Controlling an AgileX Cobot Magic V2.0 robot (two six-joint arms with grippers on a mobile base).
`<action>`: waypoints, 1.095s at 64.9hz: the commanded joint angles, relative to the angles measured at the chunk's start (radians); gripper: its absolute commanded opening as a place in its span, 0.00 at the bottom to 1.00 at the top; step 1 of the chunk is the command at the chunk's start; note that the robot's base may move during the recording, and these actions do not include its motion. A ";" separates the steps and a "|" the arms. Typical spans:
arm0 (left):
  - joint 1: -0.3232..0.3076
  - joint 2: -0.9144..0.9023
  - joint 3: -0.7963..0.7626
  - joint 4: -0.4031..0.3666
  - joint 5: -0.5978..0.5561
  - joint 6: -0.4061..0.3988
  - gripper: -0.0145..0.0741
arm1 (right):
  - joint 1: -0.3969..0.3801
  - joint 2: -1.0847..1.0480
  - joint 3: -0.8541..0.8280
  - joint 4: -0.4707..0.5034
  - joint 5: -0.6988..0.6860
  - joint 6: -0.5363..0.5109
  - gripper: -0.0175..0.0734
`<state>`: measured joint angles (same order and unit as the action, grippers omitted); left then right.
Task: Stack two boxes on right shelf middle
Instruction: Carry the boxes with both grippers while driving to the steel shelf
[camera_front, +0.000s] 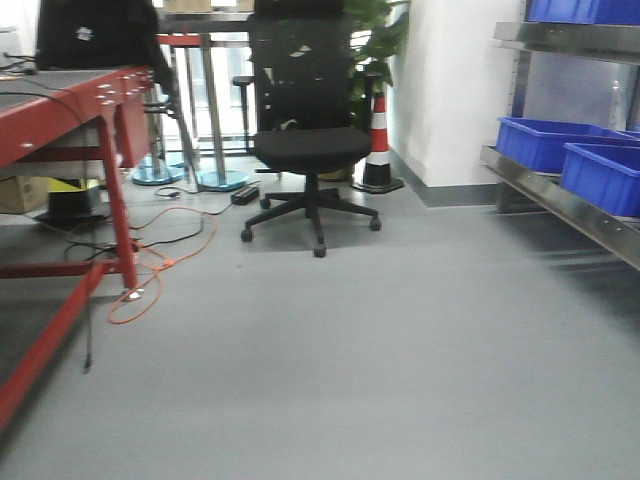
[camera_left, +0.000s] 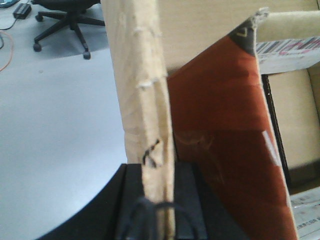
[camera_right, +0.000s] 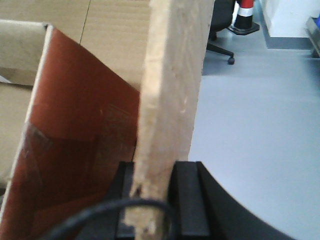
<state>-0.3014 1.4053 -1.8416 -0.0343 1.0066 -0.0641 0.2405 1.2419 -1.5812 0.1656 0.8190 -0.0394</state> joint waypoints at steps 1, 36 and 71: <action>0.004 -0.012 -0.007 0.042 -0.031 0.004 0.04 | -0.010 -0.015 -0.014 -0.041 -0.073 -0.011 0.02; 0.004 -0.012 -0.007 0.042 -0.031 0.004 0.04 | -0.010 -0.015 -0.014 -0.041 -0.073 -0.011 0.02; 0.004 -0.012 -0.007 0.042 -0.031 0.004 0.04 | -0.010 -0.015 -0.014 -0.041 -0.073 -0.011 0.02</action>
<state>-0.3014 1.4053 -1.8416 -0.0304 1.0066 -0.0641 0.2405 1.2434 -1.5812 0.1656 0.8171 -0.0394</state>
